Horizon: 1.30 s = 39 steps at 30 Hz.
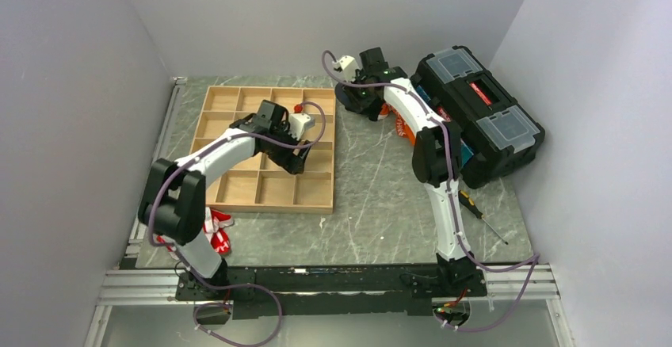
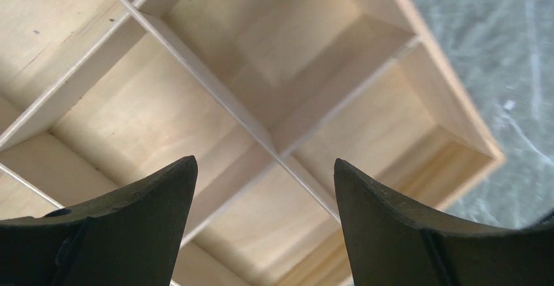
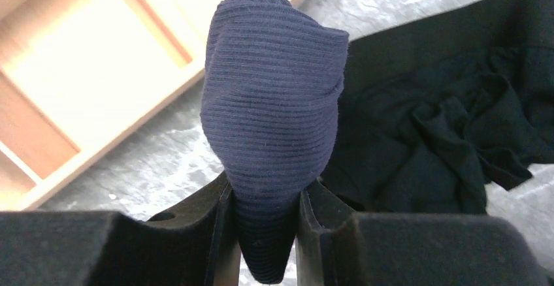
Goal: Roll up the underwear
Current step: Place the underwear in the storage box.
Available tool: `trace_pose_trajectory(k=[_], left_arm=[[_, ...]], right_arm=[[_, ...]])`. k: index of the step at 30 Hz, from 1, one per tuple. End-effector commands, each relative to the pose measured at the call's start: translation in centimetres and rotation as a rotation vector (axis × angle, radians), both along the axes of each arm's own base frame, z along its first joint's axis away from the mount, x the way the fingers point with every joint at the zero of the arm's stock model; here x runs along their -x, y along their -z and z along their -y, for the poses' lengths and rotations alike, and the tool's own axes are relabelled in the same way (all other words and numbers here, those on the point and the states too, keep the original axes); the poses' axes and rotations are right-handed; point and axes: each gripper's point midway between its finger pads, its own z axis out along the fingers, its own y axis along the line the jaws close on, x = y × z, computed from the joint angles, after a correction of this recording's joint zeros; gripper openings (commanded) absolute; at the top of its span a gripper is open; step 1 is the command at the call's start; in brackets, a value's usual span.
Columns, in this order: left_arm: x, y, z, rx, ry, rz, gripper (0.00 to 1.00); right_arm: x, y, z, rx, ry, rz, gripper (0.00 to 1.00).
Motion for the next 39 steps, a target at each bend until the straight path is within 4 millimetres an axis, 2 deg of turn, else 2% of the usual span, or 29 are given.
trace_pose_trajectory(k=[1,4,7,11,18,21,30,39], left_arm=[[-3.5,1.2,-1.0,-0.095,-0.062,0.046,0.81],[-3.7,3.1,-0.9,-0.120,-0.056,-0.008,0.78],[-2.6,5.1,-0.4,-0.111,-0.020,-0.078,0.72],[0.1,5.9,1.0,-0.041,0.070,-0.157,0.60],[4.8,7.1,2.6,-0.018,0.219,-0.202,0.51],[6.0,7.3,3.2,-0.014,0.248,-0.213,0.51],[8.0,6.9,4.7,0.028,0.303,-0.235,0.51],[8.0,5.8,5.0,0.047,0.307,-0.213,0.65]], right_arm=[[-0.7,-3.3,-2.0,-0.046,-0.001,0.074,0.00],[-0.4,-3.2,-2.5,-0.053,-0.016,0.076,0.00],[-0.1,-3.4,-3.1,-0.060,-0.031,0.079,0.00],[0.2,-3.5,-4.1,-0.048,-0.054,0.091,0.00],[0.1,-3.5,-4.8,-0.029,-0.060,0.101,0.00],[0.4,-3.5,-5.2,-0.031,-0.078,0.100,0.00],[0.7,-2.9,-6.7,0.015,-0.123,0.119,0.00],[-0.2,-0.4,-6.7,0.131,-0.141,0.142,0.00]])
